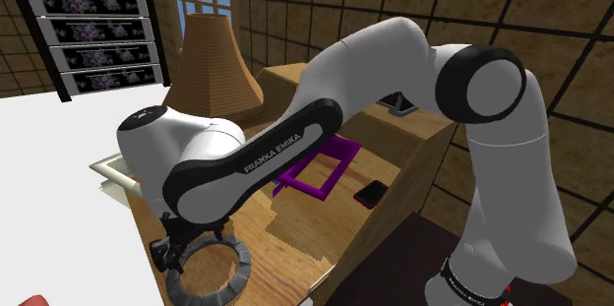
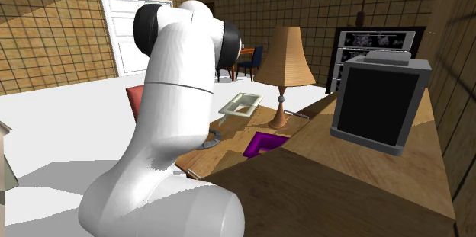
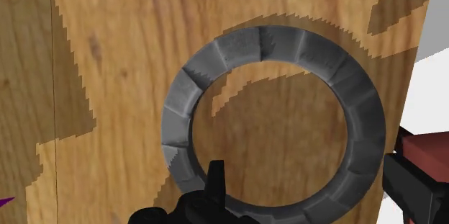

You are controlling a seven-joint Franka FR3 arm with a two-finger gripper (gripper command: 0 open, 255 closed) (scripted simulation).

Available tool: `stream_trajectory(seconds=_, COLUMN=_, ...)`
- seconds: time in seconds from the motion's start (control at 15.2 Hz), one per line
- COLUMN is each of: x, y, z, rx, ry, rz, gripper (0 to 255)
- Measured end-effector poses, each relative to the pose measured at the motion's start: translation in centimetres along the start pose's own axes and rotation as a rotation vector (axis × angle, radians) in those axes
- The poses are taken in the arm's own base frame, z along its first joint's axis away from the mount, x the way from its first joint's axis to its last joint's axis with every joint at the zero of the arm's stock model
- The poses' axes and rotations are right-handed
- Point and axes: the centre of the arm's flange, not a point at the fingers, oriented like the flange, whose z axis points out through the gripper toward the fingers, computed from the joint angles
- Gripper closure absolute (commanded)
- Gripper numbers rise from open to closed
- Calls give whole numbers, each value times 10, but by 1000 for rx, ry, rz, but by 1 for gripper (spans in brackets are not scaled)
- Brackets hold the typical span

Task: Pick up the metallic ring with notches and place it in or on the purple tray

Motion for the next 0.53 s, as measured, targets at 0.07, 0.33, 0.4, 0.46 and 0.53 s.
stream_trajectory(seconds=0.07, x=4, y=-12, z=4, rx=0, ry=-3, rz=-3, gripper=0)
stream_trajectory(seconds=0.33, x=18, y=-58, z=27, rx=-1, ry=-14, rz=-14, gripper=0)
stream_trajectory(seconds=0.4, x=18, y=-63, z=32, rx=-1, ry=-16, rz=-16, gripper=0)
stream_trajectory(seconds=0.46, x=19, y=-66, z=38, rx=-1, ry=-17, rz=-16, gripper=0)
stream_trajectory(seconds=0.53, x=20, y=-68, z=43, rx=-2, ry=-17, rz=-17, gripper=0)
